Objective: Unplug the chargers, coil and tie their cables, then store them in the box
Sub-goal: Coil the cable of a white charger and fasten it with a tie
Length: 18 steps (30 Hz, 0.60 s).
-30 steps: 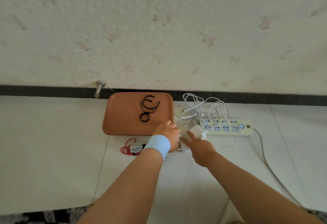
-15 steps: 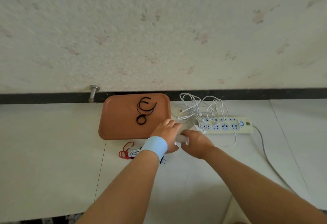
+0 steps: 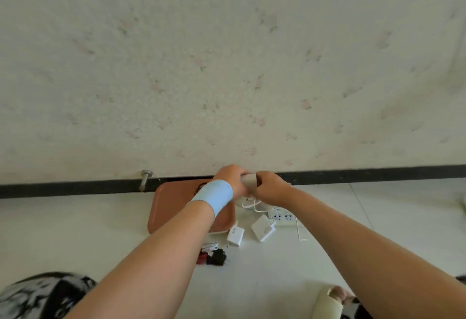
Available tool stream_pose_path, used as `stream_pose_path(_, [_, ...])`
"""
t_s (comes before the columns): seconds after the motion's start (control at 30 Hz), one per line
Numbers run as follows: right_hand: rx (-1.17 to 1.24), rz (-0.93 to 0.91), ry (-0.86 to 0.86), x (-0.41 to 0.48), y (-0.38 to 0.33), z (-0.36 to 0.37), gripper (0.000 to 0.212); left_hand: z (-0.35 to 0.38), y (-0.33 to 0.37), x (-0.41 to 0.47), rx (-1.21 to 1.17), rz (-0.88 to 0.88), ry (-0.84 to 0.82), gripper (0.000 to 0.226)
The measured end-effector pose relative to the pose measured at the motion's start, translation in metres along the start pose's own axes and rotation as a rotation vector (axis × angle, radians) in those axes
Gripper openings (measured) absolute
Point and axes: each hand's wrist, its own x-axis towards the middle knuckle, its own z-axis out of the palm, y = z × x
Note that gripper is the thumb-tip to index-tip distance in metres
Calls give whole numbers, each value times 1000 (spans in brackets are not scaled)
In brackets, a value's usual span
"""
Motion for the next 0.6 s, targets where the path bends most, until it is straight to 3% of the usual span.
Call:
stream_pose_path(0.13, [-26,-7,29,-22,-42,-38,8,-50,27,-30,-9,71,93,13])
stream_pose_path(0.2, [-17,21,-21,-32,-55,-53,31,-75,38,-45,-49,93,160,17])
stream_pose_path(0.27, [34,51,-60,-44,-67,-67,44,-98,48,-59,-206,106,225,26])
stream_pose_path(0.33, [124,79,-35,-55,-80,-81,37,-114,57,-72,-411,125,261,37])
stream_pose_path(0.4, [259,155,-16,-64,-91,-95,32,-121,63,-83,-518,150,285,39])
stream_pose_path(0.47, [569,244,-76,-70,-100,-105,35,-122,65,-91,-532,178,319,37])
stream_pose_path(0.57, [908,214,-228,-70,-106,-112,58,-122,70,-95,-358,265,298,40])
stream_pose_path(0.6, [922,169,-250,-67,-107,-111,52,-122,74,-95,-288,296,250,42])
